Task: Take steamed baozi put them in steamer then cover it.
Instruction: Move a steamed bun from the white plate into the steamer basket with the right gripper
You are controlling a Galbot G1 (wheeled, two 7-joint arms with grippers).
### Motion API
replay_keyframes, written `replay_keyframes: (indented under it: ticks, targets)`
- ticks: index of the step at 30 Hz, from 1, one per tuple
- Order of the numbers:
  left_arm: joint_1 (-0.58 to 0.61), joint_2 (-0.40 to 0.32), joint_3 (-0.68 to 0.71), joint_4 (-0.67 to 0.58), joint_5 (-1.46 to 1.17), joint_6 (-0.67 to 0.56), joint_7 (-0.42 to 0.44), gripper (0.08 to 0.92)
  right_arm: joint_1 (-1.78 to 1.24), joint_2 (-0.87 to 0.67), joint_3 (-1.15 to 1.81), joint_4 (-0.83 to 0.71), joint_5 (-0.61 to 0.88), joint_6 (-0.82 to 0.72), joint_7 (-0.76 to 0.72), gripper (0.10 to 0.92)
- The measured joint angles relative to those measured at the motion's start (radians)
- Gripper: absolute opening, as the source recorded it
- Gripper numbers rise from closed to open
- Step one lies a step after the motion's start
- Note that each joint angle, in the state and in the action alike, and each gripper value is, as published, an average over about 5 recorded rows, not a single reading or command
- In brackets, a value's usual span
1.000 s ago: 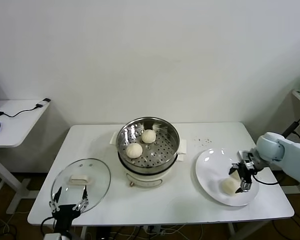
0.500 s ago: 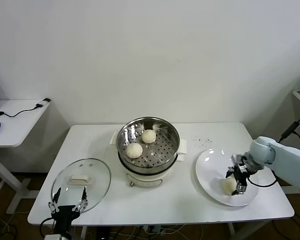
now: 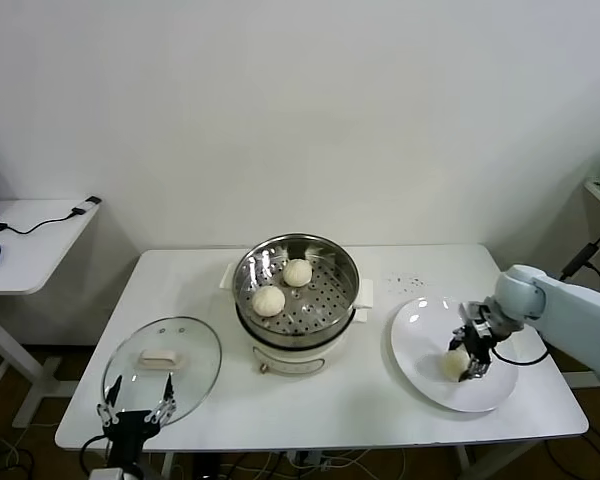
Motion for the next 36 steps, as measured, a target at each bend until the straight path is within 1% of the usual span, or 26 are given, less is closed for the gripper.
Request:
replay_keyframes:
  ticks: [8,14,20,28,36]
  targets:
    - [0.006,-0.002,0.002,-0.004,0.000,0.000,-0.002,0.823,0.233,0.111,-0.119,-0.035,-0.032,0.201,-0.063,0.670]
    - [0.009,-0.002,0.003,-0.009,0.000,0.003,-0.005,0.823,0.413,0.233,-0.190,-0.047,-0.056,0.385,-0.088,0.670]
    - [0.007,-0.001,0.003,-0.008,-0.001,0.004,-0.007,0.823,0.519,0.363,-0.212,-0.058,-0.093,0.534,-0.094,0.673]
    - [0.014,0.012,-0.005,-0.007,-0.011,0.002,-0.006,0.823,0.557,0.537,-0.213,-0.062,-0.144,0.656,-0.099,0.679]
    - [0.035,0.028,-0.018,-0.009,-0.028,-0.006,-0.006,0.823,0.505,0.667,-0.221,-0.046,-0.199,0.728,-0.106,0.679]
